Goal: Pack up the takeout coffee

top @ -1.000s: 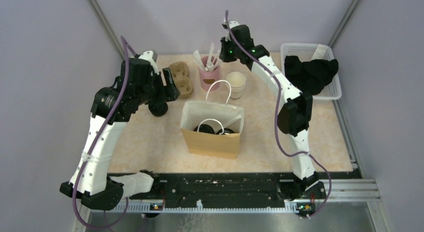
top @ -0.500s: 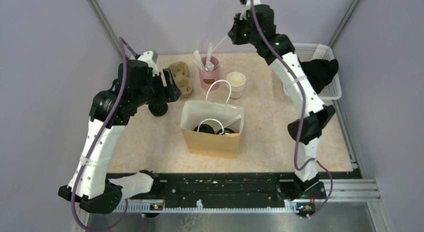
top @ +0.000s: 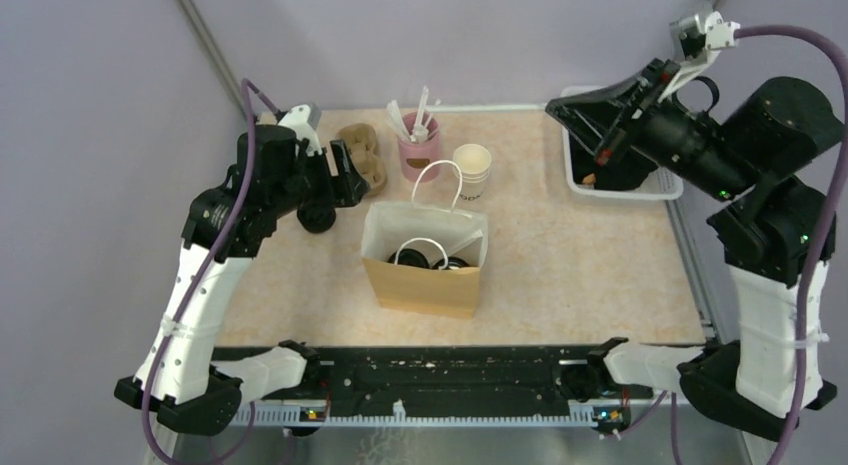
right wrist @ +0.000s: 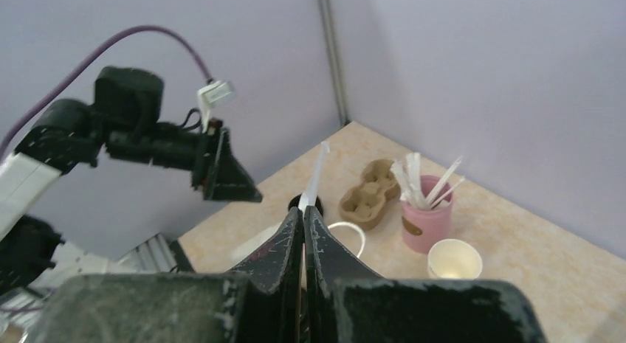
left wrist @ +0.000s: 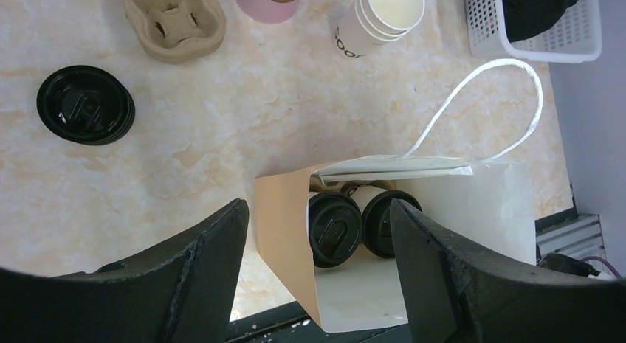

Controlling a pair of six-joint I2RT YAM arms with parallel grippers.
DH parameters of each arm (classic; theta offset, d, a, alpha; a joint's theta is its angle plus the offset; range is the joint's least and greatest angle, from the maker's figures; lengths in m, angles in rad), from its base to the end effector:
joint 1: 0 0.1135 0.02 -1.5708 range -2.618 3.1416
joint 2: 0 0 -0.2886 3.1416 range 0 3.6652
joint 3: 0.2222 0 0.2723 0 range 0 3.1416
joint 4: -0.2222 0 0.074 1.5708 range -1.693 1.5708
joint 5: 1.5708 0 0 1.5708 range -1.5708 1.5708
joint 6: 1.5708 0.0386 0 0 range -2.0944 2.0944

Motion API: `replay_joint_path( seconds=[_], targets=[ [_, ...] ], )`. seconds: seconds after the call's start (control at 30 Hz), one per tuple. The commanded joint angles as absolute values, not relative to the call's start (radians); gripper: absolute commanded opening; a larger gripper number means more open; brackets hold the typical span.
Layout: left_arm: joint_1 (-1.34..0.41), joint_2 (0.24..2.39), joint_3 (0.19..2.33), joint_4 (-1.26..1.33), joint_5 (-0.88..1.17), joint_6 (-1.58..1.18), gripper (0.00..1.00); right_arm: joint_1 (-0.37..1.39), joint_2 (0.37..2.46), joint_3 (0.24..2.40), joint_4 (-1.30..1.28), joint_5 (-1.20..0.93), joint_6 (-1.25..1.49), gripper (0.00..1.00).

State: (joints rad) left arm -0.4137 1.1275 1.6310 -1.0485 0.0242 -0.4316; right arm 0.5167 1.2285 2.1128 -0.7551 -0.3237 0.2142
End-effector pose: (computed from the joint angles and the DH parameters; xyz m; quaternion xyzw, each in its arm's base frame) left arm 0.1793 -0.0797 0.4966 -0.0019 0.8713 -0.2109 0.4432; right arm 0.1285 0.0871 0.6431 -0.2178 0.6257 0.3643 0.6545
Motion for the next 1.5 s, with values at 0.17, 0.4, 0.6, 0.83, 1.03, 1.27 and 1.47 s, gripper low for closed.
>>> replay_joint_path(
  seconds=[0.17,0.4,0.6,0.83,1.03,1.27,1.47],
  targets=[
    [-0.414,1.091,1.616,-1.006,0.055,-0.425,0.77,0.545,1.268,2.044,-1.105,-0.594,0.19,0.0],
    [-0.414,1.084,1.63,-1.028,0.051,-0.431,0.77,0.722,1.345,2.015,-1.262,-0.382,0.122,0.0],
    [-0.414,1.071,1.637,-1.042,0.036,-0.444,0.77,0.839,1.423,1.982,-1.264,-0.329,0.103,0.0],
    [-0.414,1.056,1.635,-1.05,0.017,-0.461,0.78,0.941,1.492,1.939,-1.209,-0.306,0.111,0.0],
    [-0.414,1.048,1.634,-1.059,0.011,-0.467,0.78,0.969,1.543,1.883,-1.126,-0.273,0.118,0.0],
    [-0.414,1.047,1.634,-1.063,0.01,-0.465,0.78,0.996,1.62,1.855,-1.095,-0.251,0.096,0.0],
    [-0.413,1.047,1.636,-1.063,0.009,-0.457,0.79,1.004,1.669,1.829,-1.075,-0.243,0.102,0.03]
  ],
)
